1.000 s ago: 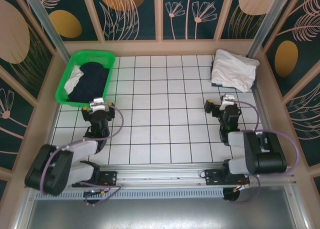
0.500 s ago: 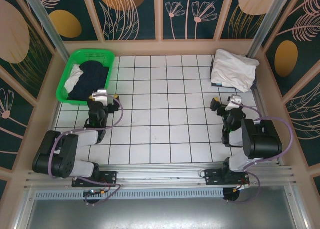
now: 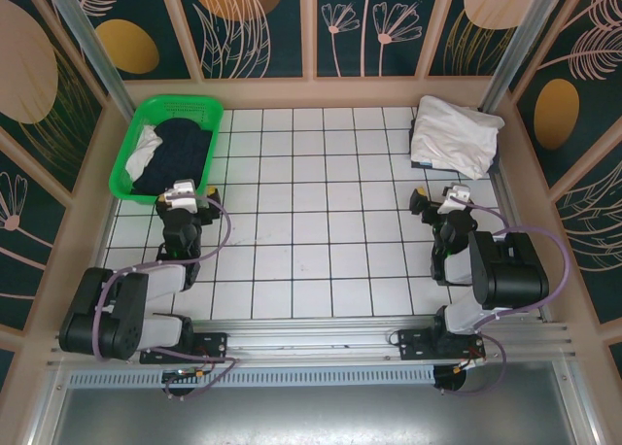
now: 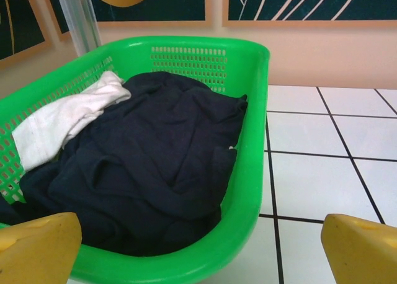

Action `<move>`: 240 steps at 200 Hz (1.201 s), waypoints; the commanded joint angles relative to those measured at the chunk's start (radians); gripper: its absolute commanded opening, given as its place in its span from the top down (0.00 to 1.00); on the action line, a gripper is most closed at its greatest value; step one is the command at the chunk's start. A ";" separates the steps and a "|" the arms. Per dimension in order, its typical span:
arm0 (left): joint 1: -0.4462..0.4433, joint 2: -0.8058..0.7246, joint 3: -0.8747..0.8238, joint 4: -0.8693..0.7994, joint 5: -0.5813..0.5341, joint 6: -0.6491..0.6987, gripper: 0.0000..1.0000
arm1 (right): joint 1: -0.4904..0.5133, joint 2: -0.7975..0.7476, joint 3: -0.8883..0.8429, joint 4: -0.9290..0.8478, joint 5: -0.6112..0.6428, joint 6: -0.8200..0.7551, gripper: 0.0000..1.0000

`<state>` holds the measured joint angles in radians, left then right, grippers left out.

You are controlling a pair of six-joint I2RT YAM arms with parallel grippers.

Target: Fold and stack the t-shirts

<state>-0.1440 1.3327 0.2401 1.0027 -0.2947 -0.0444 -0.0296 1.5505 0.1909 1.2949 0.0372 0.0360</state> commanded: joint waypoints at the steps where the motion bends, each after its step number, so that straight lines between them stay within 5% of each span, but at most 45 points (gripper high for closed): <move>1: 0.010 0.033 0.013 0.092 0.052 0.047 0.01 | 0.007 0.007 0.013 0.048 0.030 -0.004 0.01; 37: 0.113 0.116 -0.060 0.311 0.162 -0.011 0.01 | 0.007 0.007 0.013 0.049 0.030 -0.004 0.01; 240: 0.135 0.188 -0.002 0.267 0.172 -0.028 0.01 | 0.013 0.008 0.021 0.035 0.029 -0.011 0.01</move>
<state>-0.0177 1.5150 0.2264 1.2304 -0.1341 -0.0570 -0.0242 1.5524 0.1944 1.2976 0.0376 0.0334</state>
